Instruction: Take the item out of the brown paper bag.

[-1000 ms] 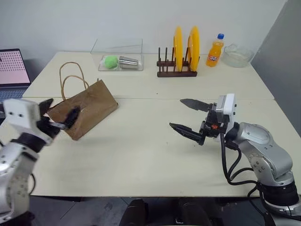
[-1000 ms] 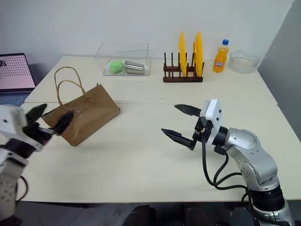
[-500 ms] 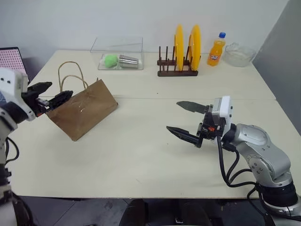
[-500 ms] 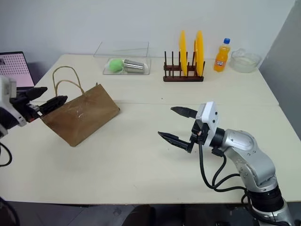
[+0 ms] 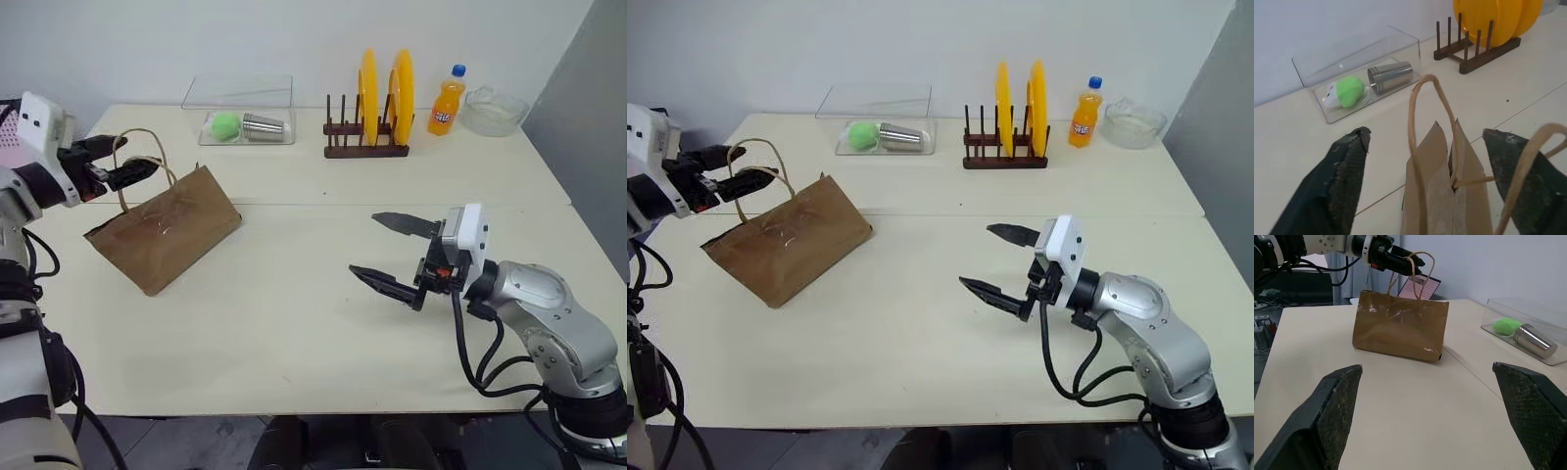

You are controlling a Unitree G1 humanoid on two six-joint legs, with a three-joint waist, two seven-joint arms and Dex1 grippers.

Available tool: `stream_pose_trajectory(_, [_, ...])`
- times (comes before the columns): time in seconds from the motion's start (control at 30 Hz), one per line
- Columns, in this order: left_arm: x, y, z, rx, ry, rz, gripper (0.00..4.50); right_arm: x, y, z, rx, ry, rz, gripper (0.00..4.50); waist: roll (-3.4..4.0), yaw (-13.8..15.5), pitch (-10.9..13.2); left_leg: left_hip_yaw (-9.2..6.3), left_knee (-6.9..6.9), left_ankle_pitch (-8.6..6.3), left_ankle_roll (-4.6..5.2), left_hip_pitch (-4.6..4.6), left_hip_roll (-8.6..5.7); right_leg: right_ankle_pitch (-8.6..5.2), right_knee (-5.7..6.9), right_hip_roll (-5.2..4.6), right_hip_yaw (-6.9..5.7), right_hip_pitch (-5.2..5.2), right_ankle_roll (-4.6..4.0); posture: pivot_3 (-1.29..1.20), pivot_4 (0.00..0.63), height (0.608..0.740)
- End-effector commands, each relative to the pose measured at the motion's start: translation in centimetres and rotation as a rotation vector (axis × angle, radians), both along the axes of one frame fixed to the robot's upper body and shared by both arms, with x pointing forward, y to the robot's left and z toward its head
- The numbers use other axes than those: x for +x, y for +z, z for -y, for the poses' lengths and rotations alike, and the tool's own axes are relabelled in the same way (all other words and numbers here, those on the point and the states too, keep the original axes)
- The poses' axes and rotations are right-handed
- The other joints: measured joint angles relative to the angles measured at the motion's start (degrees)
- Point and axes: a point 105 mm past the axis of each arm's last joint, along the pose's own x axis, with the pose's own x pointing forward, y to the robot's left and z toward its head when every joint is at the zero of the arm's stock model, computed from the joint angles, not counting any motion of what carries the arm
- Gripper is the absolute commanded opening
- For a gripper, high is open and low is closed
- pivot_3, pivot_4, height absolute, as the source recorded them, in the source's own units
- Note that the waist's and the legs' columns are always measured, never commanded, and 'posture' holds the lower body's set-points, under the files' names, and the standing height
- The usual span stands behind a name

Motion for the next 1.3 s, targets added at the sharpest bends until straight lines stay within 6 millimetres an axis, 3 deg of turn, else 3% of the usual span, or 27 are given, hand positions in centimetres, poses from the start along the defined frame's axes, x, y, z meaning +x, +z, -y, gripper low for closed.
stream_pose_trajectory(0.03, [-0.5,1.3,-0.8,0.054,0.01,0.021,2.6,-0.5,0.9,0.1,0.005,-0.002,0.041,4.5,0.0,0.01,0.0,0.0,0.01,0.0,0.0,0.0,0.0,0.0,0.0,0.0,0.0,0.0,0.0,0.0,0.15,0.74])
stream_pose_trajectory(0.3, [0.7,1.8,-1.1,0.064,0.053,0.047,0.03,-0.7,0.7,0.0,0.001,-0.008,0.037,4.5,-0.08,0.04,-0.02,-0.02,0.07,0.0,0.01,0.0,0.0,0.0,0.08,0.0,-0.03,0.0,0.01,0.0,0.15,0.74])
stream_pose_trajectory(0.47, [1.6,4.0,0.7,0.057,0.0,0.121,0.03,-0.7,0.6,0.0,-0.002,-0.012,0.031,4.5,-0.19,0.17,-0.01,-0.03,0.1,0.01,0.01,-0.01,0.0,0.0,0.11,0.0,-0.05,0.0,0.01,0.0,0.15,0.74])
stream_pose_trajectory(0.67, [2.7,6.4,6.3,0.079,-0.222,0.166,0.03,-0.9,0.5,0.2,-0.018,-0.011,0.013,4.5,-0.27,0.4,-0.02,-0.07,0.21,0.01,0.01,-0.11,-0.02,0.01,0.09,0.0,-0.11,0.01,0.02,0.0,0.15,0.74])
stream_pose_trajectory(0.87, [3.3,8.8,10.4,0.077,-0.342,0.215,0.03,-1.3,0.3,0.8,-0.024,-0.035,-0.015,4.5,-0.3,0.21,0.0,-0.07,0.23,0.01,0.01,-0.16,-0.02,0.02,0.12,0.0,-0.1,-0.02,0.02,0.0,0.15,0.74])
stream_pose_trajectory(1.3, [4.7,9.6,18.4,0.081,-0.52,0.247,0.03,-2.0,-0.9,2.1,-0.059,-0.136,-0.101,4.5,-0.38,0.01,0.05,-0.05,0.73,0.0,0.02,-0.18,-0.03,-0.15,0.74,0.0,-0.06,-0.1,0.3,0.0,0.15,0.74])
